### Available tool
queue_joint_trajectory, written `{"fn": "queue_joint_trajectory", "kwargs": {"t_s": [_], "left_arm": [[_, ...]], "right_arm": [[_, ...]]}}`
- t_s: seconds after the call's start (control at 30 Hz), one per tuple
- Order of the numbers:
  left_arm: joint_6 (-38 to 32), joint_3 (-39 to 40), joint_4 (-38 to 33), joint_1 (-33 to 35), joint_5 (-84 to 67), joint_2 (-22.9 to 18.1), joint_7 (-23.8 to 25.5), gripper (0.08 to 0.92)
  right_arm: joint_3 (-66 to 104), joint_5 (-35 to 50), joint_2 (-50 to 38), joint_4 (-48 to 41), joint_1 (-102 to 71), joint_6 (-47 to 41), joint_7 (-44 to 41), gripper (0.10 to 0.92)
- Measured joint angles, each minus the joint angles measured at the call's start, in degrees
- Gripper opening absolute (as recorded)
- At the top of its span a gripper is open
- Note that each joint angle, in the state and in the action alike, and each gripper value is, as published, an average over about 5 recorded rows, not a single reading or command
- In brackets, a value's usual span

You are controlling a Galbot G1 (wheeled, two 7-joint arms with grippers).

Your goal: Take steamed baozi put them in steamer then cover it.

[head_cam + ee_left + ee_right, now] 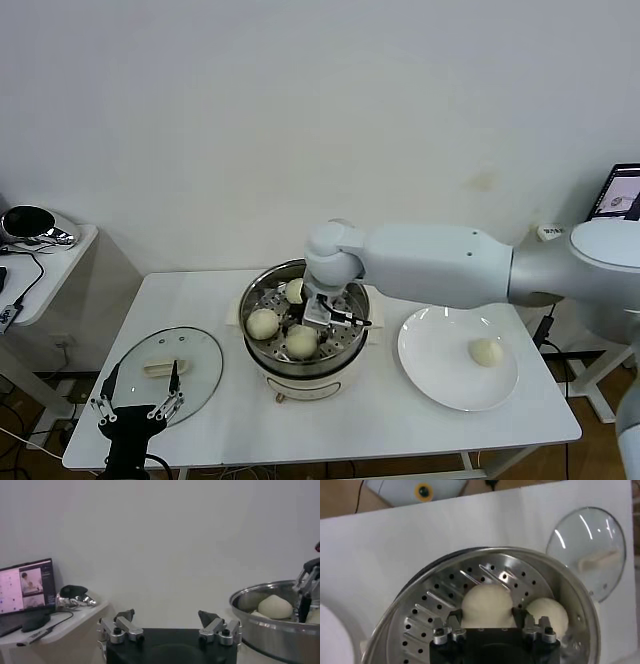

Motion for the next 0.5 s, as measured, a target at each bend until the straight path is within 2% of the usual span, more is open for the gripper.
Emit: {"fn": "queue_joint_trajectory", "kwargs": {"t_s": [0.1, 0.27, 0.5], "left_arm": [[0.0, 0.0, 0.0, -0.1, 0.0, 0.0, 0.0, 0.823], [0.0, 0.1, 0.0, -0.3, -0.1, 0.2, 0.0, 0.823], [0.1, 0.5, 0.3, -0.8, 0.0, 0.8, 0.1, 0.823]], "right_arm": [[0.3, -0.1, -0.5, 0.5, 0.6, 0.7, 0.1, 0.816], [2.3, 1.5, -2.9, 1.7, 2.4, -0.1, -0.4, 0.822], [5.6, 6.2, -10.7, 4.7, 4.5, -9.8, -2.8, 0.823]]}}
